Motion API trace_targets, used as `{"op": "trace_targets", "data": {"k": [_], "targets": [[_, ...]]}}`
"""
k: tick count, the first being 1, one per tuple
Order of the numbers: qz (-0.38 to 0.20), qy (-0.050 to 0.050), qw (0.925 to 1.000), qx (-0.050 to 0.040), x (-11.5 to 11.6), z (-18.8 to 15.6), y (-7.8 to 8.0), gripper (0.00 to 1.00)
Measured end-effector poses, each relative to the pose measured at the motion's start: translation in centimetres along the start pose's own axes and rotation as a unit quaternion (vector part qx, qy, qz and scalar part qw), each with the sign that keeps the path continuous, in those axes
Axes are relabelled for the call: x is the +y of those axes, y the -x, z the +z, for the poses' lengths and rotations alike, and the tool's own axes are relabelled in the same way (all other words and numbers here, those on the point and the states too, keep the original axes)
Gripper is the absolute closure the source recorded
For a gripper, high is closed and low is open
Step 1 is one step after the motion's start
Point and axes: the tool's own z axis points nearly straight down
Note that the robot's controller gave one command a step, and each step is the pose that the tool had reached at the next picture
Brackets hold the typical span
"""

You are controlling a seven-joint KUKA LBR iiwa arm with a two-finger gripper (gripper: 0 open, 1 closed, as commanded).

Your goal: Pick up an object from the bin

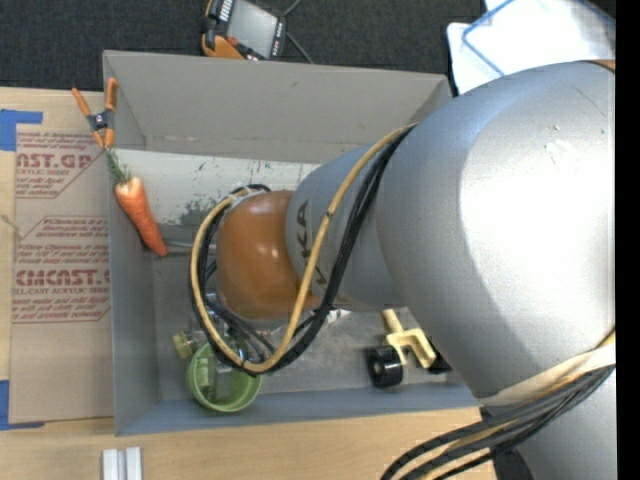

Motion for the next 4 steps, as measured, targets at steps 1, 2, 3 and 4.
{"op": "trace_targets", "data": {"k": [1, 2, 3, 4], "targets": [[0.014, 0.002, 0.9999, -0.0031, 0.7, 0.0, 0.3, 1.00], [0.014, 0.002, 0.9999, -0.0031, 0.7, 0.0, 0.3, 1.00], [-0.003, 0.002, 1.0000, -0.0082, -0.4, 0.2, 0.5, 1.00], [0.013, 0.004, 0.9999, -0.0092, -0.9, 0.2, 0.3, 1.00]]}}
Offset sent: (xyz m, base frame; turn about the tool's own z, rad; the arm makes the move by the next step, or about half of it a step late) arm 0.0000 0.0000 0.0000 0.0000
